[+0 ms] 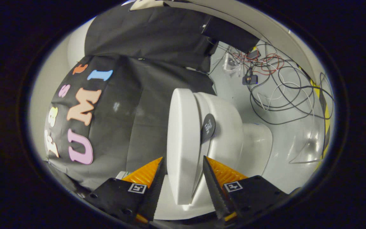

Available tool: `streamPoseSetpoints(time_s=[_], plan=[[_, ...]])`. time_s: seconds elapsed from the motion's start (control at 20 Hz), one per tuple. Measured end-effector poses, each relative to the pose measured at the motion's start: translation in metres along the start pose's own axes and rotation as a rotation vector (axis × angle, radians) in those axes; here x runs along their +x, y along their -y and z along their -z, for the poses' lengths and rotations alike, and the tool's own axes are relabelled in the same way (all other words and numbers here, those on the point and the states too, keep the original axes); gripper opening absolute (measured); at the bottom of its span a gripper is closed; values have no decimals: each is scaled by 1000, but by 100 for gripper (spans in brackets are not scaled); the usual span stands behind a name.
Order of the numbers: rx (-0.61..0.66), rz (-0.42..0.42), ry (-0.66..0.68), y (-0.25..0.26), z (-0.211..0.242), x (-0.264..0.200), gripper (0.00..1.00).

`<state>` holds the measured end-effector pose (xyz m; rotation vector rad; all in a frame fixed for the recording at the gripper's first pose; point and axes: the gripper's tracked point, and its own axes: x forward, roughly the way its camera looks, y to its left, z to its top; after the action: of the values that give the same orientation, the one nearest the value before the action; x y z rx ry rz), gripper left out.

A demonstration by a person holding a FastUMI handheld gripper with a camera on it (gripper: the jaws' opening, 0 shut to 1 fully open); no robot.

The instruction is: Open the toilet lid.

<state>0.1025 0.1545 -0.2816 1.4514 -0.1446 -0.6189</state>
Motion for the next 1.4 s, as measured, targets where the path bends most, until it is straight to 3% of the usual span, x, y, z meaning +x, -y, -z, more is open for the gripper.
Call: streamPoseSetpoints(time_s=[0.25, 0.5, 0.55, 0.6, 1.0, 1.4], plan=[[71, 60, 23, 23, -21, 23, 63], [123, 52, 12, 23, -31, 37, 25], [117, 80, 8, 28, -31, 34, 24], [110, 68, 8, 26, -30, 47, 9], [-90, 34, -7, 0, -30, 33, 8], [-411, -203, -47, -103, -20, 6, 8]])
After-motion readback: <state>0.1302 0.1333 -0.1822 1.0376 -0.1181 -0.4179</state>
